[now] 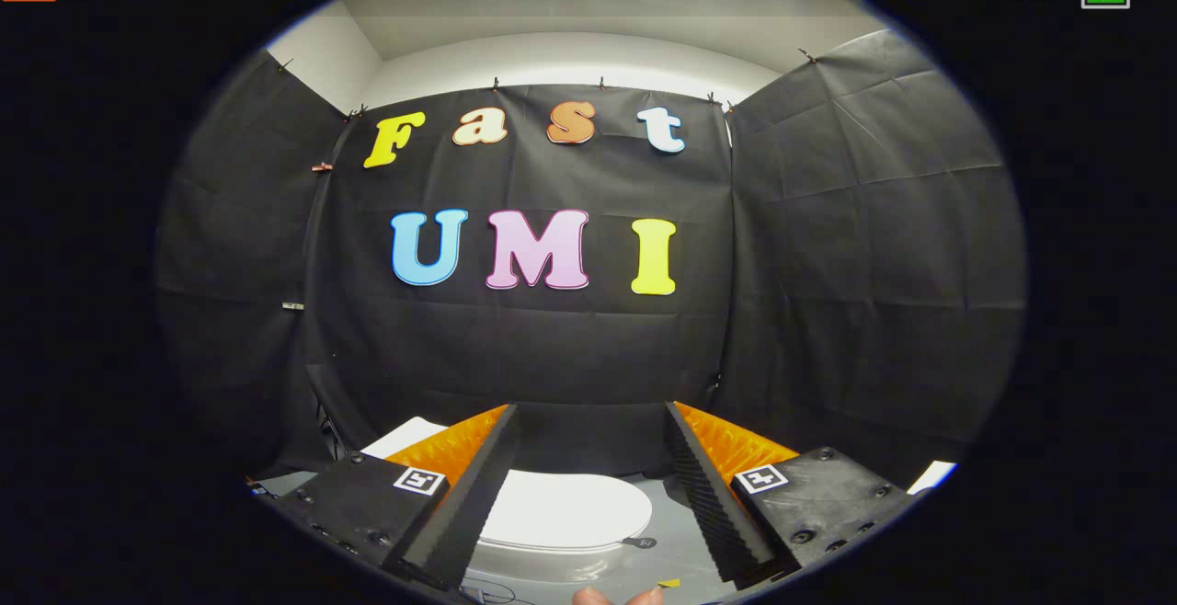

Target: Open the toilet lid.

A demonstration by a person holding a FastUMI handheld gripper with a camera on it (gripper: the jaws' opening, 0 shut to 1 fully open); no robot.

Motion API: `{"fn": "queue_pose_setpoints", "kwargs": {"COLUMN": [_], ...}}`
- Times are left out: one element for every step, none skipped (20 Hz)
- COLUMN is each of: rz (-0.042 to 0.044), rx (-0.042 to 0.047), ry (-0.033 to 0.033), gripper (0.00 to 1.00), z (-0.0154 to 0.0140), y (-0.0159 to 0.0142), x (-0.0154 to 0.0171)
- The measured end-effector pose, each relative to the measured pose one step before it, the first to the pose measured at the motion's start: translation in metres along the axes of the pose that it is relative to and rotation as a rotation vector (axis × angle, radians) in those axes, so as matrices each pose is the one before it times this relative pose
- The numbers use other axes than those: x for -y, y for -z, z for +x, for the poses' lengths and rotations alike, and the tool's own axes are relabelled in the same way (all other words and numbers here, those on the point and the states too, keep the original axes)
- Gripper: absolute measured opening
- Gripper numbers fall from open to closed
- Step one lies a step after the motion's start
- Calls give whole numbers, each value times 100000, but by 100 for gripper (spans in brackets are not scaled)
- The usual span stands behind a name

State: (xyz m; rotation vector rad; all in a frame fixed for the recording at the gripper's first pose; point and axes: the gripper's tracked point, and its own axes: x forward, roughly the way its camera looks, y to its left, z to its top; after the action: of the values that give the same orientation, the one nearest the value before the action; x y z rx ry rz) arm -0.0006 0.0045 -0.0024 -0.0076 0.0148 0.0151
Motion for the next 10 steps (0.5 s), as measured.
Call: {"fn": "queue_pose_setpoints", "kwargs": {"rz": [184, 218, 160, 60, -101, -192, -126, 26, 274, 276], "rx": [-195, -115, -70, 168, 88, -191, -172, -64, -15, 159], "ry": [83, -46, -65, -106, -234, -153, -17, -109, -287, -379], "gripper": [99, 99, 99, 99, 99, 99, 99, 99, 99, 99], "z": [63, -177, 30, 47, -2, 98, 24, 109, 152, 27], "y": [129, -72, 20, 30, -110, 101, 87, 138, 98, -33], "x": [128, -86, -36, -66, -5, -122, 37, -4, -31, -73]}}
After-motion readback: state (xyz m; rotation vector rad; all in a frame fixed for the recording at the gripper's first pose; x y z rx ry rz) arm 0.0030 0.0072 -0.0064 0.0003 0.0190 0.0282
